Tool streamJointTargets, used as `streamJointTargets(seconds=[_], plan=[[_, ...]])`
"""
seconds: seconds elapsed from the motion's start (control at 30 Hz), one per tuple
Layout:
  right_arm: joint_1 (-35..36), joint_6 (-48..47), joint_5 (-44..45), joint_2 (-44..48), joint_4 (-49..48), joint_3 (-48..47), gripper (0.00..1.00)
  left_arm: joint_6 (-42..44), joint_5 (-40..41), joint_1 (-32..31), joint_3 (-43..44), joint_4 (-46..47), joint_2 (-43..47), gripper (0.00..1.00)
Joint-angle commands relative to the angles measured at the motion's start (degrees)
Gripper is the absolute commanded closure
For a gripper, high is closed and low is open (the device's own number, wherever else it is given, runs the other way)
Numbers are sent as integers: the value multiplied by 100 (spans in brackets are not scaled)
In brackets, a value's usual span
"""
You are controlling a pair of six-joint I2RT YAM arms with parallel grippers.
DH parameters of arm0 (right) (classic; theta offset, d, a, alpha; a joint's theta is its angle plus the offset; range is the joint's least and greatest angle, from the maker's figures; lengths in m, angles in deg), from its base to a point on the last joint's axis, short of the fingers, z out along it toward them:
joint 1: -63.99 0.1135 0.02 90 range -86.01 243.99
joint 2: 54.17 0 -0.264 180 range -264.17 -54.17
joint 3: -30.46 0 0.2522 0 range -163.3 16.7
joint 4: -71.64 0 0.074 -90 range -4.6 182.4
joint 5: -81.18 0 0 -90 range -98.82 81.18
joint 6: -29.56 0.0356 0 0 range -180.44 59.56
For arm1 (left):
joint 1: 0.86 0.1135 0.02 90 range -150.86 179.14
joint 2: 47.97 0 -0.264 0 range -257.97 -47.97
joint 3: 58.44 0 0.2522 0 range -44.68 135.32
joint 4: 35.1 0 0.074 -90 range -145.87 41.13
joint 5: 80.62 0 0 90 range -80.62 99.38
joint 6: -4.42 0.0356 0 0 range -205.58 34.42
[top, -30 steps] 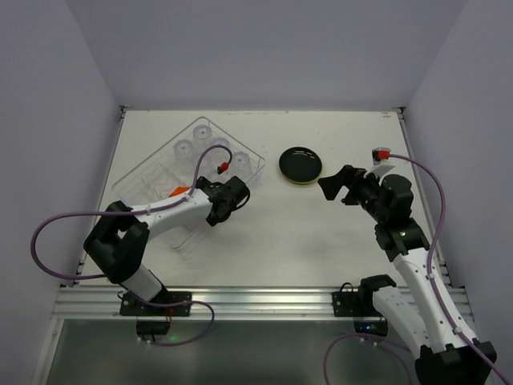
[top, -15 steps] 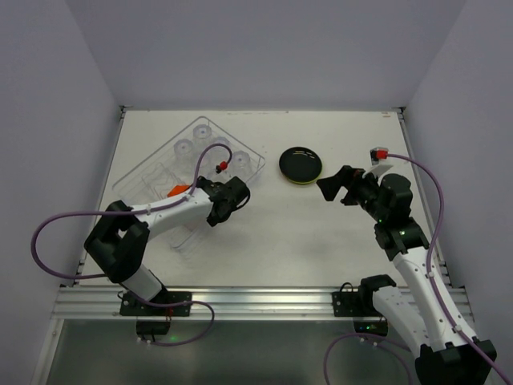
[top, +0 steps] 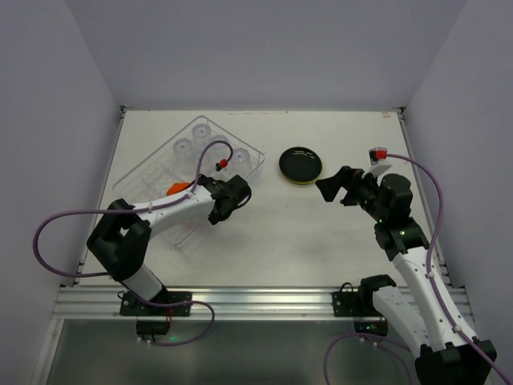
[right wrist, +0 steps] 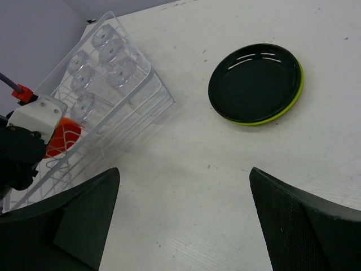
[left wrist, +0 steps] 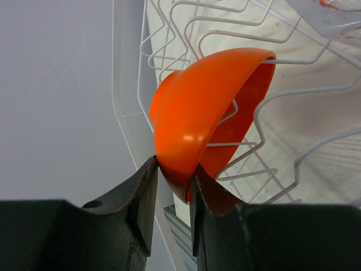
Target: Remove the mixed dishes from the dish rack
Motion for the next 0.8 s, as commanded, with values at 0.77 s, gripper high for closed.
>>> streamJointTargets(seconds=[0.77], plan=[[11,-110,-121,55,-305,53,1,-2114,1379,-173,702,-1668,-501,100]])
